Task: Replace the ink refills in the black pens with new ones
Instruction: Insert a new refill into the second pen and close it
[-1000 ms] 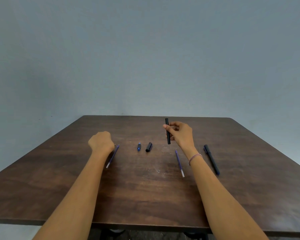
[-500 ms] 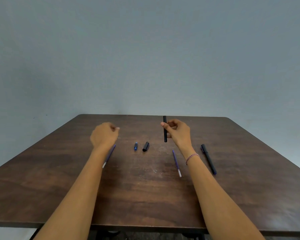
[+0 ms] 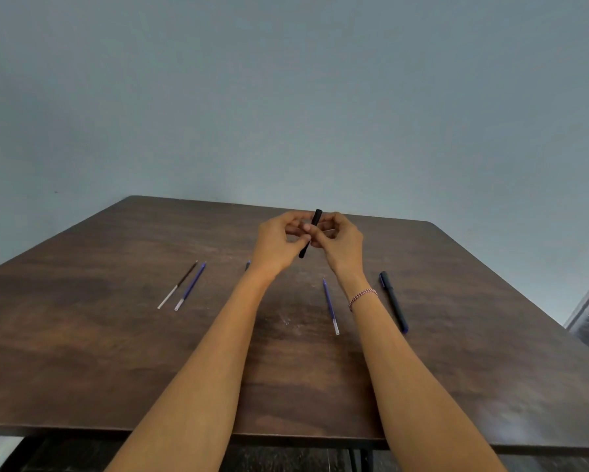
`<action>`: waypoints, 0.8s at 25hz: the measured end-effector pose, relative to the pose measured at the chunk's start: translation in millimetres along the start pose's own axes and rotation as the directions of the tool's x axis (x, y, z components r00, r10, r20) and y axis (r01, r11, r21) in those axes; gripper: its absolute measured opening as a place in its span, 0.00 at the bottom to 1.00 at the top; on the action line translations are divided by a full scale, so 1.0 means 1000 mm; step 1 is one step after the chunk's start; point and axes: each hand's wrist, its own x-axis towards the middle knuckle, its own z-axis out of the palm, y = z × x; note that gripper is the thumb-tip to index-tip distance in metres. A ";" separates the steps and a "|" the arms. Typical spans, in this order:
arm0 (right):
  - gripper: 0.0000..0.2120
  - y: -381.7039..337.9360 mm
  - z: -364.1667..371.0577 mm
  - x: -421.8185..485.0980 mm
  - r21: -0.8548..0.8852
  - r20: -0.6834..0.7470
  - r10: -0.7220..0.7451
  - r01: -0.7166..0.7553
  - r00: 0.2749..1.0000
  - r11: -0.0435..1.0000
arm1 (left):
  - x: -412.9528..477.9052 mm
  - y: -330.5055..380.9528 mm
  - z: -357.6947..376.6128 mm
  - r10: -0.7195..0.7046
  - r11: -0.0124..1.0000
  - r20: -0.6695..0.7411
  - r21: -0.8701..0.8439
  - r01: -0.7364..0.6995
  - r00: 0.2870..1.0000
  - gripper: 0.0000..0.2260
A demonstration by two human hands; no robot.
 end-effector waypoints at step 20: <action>0.19 -0.007 -0.026 0.002 -0.806 0.132 0.634 -0.290 0.762 0.516 | -0.002 -0.008 -0.008 -0.028 0.986 -0.040 0.163 0.034 0.999 0.12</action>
